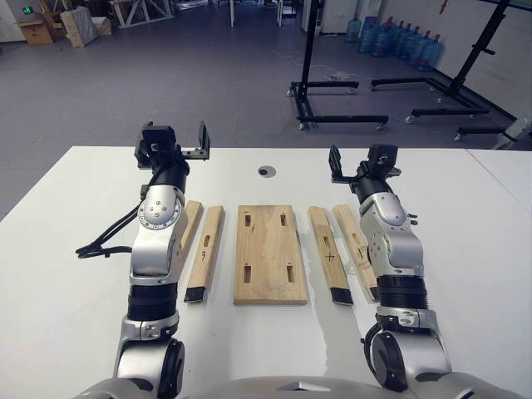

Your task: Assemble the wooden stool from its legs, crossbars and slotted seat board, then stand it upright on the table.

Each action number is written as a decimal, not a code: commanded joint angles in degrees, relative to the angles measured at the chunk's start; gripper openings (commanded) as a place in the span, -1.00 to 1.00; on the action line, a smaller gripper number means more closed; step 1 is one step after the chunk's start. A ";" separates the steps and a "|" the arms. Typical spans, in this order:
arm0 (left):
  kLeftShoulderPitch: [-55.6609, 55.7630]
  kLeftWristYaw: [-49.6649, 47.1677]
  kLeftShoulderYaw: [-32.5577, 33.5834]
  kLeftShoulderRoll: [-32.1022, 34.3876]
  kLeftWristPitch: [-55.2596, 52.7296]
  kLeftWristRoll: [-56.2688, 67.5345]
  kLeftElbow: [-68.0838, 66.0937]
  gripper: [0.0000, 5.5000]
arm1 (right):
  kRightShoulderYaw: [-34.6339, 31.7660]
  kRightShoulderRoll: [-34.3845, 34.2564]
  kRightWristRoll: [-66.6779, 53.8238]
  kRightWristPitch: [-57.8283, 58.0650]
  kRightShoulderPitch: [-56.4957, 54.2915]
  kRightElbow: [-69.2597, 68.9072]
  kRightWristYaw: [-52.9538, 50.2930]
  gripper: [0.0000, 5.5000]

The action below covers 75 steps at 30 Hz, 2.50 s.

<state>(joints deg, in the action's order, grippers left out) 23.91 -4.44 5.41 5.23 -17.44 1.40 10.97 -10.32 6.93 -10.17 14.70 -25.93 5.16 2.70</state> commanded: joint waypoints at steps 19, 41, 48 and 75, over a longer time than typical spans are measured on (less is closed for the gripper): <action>-6.73 6.28 6.23 6.19 -12.06 6.17 13.94 0.96 | -1.82 27.74 -2.84 23.43 -1.20 -4.19 18.88 0.96; -10.05 2.43 7.12 2.29 -18.61 9.11 15.77 0.96 | 4.96 27.61 1.92 15.29 7.96 22.72 28.64 0.86; -10.38 1.87 7.14 2.18 -18.31 8.93 15.64 0.96 | 6.46 29.83 1.90 22.42 11.73 13.73 30.30 0.35; -5.13 9.57 14.63 0.20 -26.13 31.95 16.14 0.96 | 1.48 29.00 2.04 14.51 0.21 15.60 22.63 -0.53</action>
<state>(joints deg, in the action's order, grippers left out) 14.73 4.20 16.84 6.94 -39.96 25.26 26.82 -6.48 36.74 -6.84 34.01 -20.14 25.24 26.78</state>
